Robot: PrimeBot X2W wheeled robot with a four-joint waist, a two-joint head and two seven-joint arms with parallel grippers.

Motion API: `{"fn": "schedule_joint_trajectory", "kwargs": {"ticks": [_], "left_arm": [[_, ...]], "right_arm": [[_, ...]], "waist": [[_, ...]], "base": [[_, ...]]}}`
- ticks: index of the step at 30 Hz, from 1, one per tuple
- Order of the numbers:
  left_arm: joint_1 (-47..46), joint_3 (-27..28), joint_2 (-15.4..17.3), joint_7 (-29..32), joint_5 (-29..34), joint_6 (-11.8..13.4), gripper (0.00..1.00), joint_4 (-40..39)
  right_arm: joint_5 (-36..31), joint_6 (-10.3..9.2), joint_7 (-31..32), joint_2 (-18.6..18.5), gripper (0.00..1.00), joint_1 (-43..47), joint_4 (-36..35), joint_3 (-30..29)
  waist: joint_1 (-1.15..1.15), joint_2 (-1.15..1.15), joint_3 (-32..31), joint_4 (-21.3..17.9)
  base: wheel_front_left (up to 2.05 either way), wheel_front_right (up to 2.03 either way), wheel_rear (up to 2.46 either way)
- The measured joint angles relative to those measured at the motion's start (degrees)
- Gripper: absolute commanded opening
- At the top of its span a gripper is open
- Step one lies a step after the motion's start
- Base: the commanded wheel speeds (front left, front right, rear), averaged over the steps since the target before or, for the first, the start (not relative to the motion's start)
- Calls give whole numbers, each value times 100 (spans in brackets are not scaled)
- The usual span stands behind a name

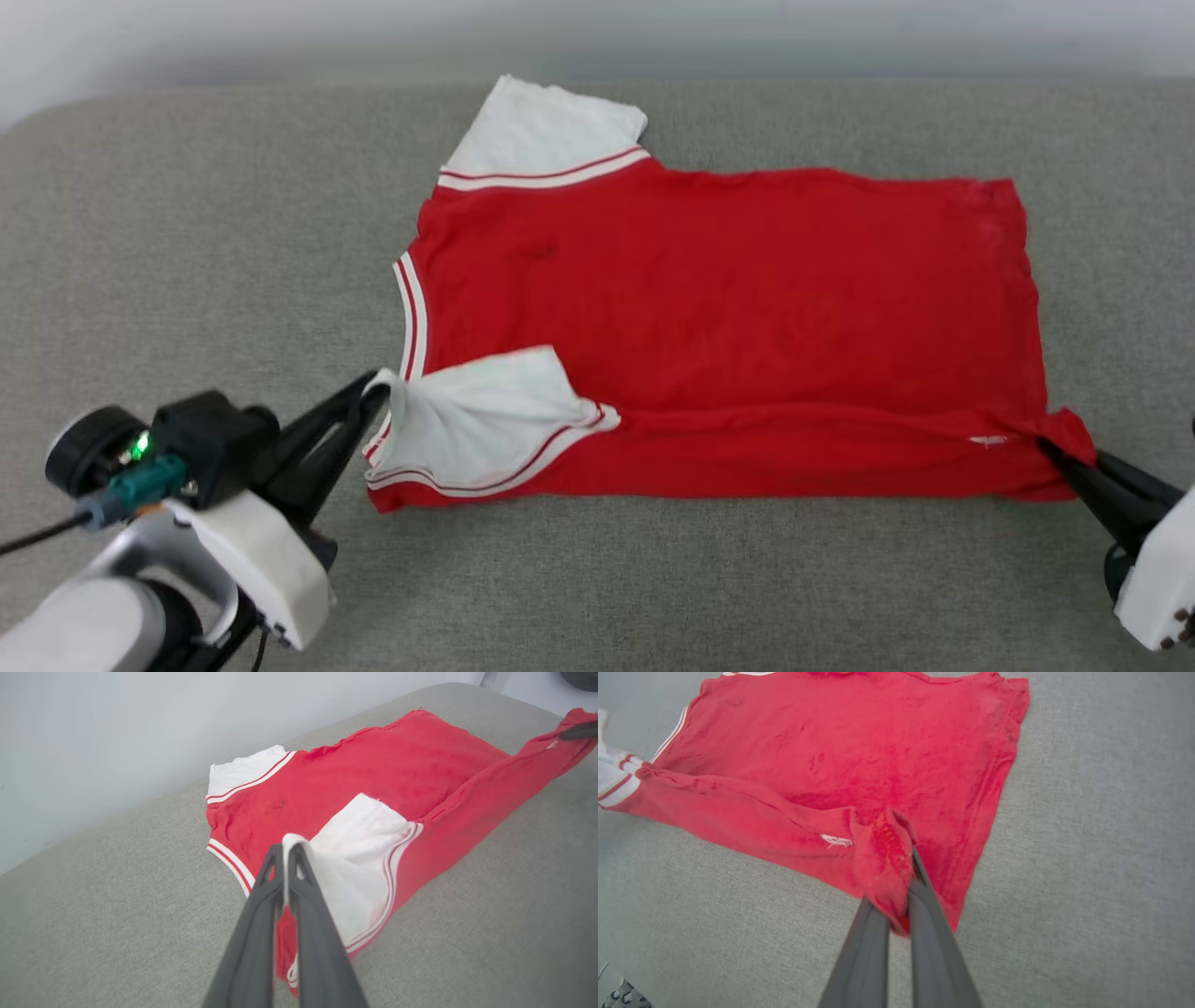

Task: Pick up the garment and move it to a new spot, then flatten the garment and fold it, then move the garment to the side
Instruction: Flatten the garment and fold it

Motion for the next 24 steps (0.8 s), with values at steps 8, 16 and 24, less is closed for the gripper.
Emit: {"fn": "schedule_joint_trajectory", "kwargs": {"ticks": [8,16,24], "left_arm": [[-837,-121,-357,265,123,-391,0,799],[-1298,-426,-870,385,377,-594,100,1856],[-1314,-513,-1238,237,320,-563,100,2508]], "right_arm": [[-213,0,478,-99,0,-758,514,398],[-366,1,648,-31,22,-1258,990,613],[-656,0,670,126,100,-1345,1129,548]], "waist": [[1,0,603,-58],[1,0,840,-49],[0,0,615,-25]], "base": [[0,0,0],[0,0,0],[0,0,0]]}}
